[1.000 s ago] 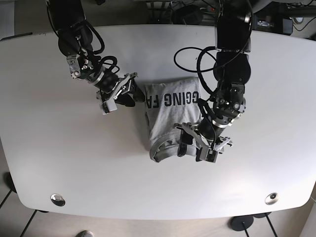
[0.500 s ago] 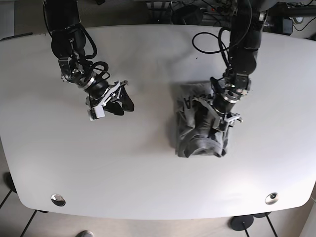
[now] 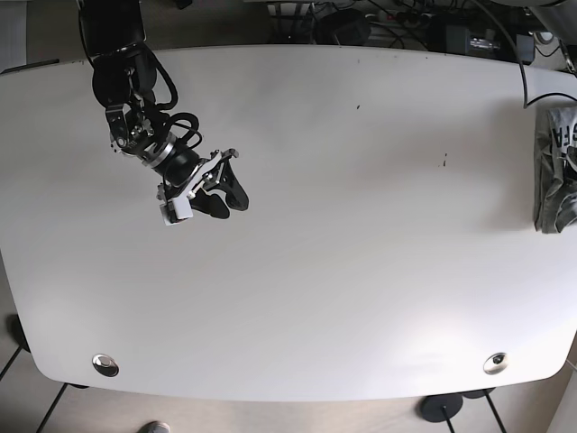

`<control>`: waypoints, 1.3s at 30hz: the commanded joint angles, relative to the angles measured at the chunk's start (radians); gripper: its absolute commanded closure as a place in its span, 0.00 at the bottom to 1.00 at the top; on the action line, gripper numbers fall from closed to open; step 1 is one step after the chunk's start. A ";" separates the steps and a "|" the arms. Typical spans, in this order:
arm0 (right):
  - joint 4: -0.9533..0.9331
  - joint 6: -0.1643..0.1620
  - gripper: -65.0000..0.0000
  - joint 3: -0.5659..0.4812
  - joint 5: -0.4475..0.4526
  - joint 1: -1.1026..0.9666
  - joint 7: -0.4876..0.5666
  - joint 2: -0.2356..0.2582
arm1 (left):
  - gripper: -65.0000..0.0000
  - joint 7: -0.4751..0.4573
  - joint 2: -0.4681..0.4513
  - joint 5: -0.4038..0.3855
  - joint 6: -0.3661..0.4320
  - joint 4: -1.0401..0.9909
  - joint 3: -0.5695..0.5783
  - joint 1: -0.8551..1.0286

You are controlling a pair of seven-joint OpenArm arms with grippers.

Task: Fold the T-shirt properly

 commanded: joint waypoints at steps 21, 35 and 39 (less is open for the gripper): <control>0.026 0.004 0.62 0.008 -0.136 0.000 0.031 0.083 | 0.74 0.293 0.596 0.166 -0.001 1.025 -0.010 0.159; 0.091 0.005 0.61 0.289 -0.442 -0.190 0.202 -0.075 | 0.74 0.169 0.988 0.252 0.383 1.310 0.040 0.557; 0.100 0.013 0.61 0.389 -0.546 -0.253 0.369 -0.156 | 0.74 0.011 0.986 0.249 0.485 1.352 0.108 0.707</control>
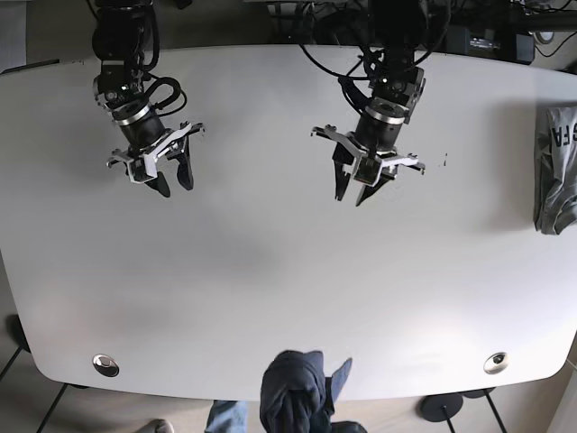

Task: Fold the T-shirt properly

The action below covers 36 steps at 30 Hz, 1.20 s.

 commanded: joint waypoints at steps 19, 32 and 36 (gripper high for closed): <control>0.106 0.003 0.32 -0.144 0.135 -0.034 -0.048 0.046 | 0.70 -0.036 -0.035 -0.228 0.038 0.193 -0.070 0.200; -0.150 0.001 0.21 -0.386 -0.162 0.393 -0.218 0.009 | 0.43 0.126 -0.009 -0.228 0.033 0.131 -0.196 0.017; -0.279 0.004 0.22 -0.373 -0.162 0.457 -0.215 0.009 | 0.43 0.126 -0.009 -0.228 0.033 0.110 -0.196 0.002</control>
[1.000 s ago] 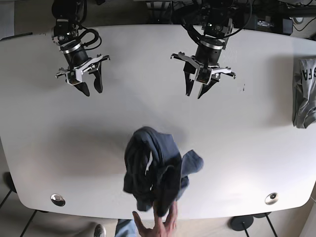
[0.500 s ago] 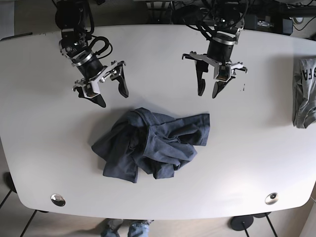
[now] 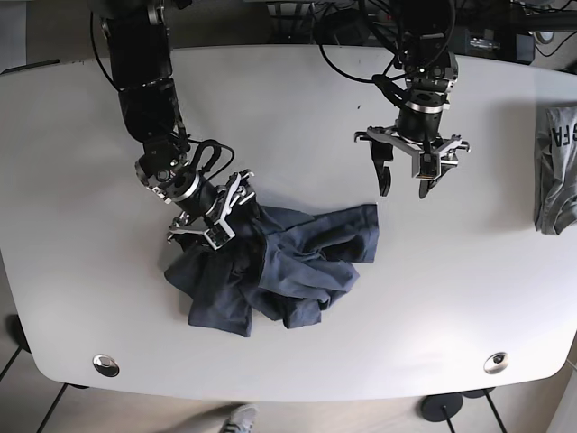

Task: Fold the T-shirt properly
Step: 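Grasp the crumpled navy shirt with the right gripper and lift it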

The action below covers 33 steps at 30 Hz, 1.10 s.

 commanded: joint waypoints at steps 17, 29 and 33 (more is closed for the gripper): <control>0.543 -0.002 0.97 0.008 0.223 -0.228 -0.170 0.055 | 0.42 -0.031 0.001 -0.130 0.002 -0.077 -0.002 -0.123; 0.736 0.000 0.97 0.003 0.225 0.089 -0.356 0.044 | 0.43 -0.031 -0.043 -0.152 -0.004 -0.065 -0.002 -0.080; 0.732 0.000 0.97 0.008 0.291 0.287 -0.458 0.001 | 0.43 -0.032 -0.055 -0.152 -0.004 -0.057 -0.002 -0.044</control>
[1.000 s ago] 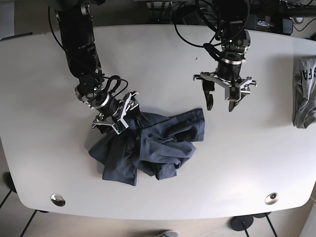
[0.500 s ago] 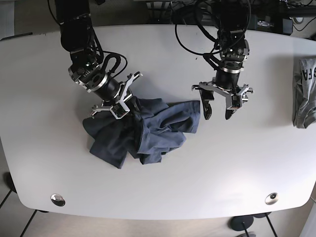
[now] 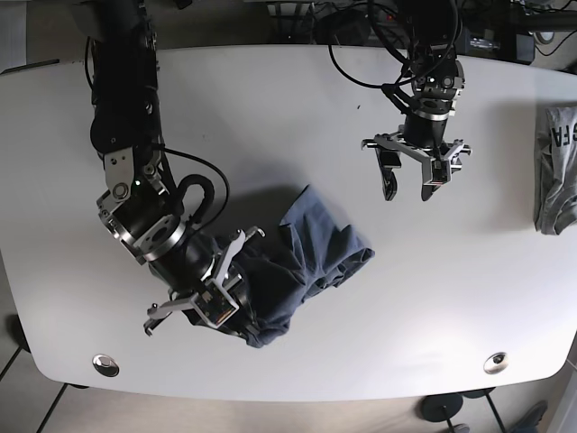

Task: Fold the T-shirt properly

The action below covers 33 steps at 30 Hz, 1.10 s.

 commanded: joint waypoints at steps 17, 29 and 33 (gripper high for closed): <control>0.027 -0.008 0.97 0.005 0.035 -0.273 0.023 -0.035 | 0.43 -0.029 -0.019 -0.011 -0.007 0.067 -0.104 0.002; 0.020 -0.008 0.97 -0.270 0.036 -0.670 0.081 -0.005 | 0.43 0.159 -0.113 -0.281 -0.007 0.079 -0.292 -0.151; 0.020 -0.016 0.95 -0.459 0.036 -0.663 0.081 0.001 | 0.43 0.164 -0.113 -0.277 -0.007 0.079 -0.289 -0.179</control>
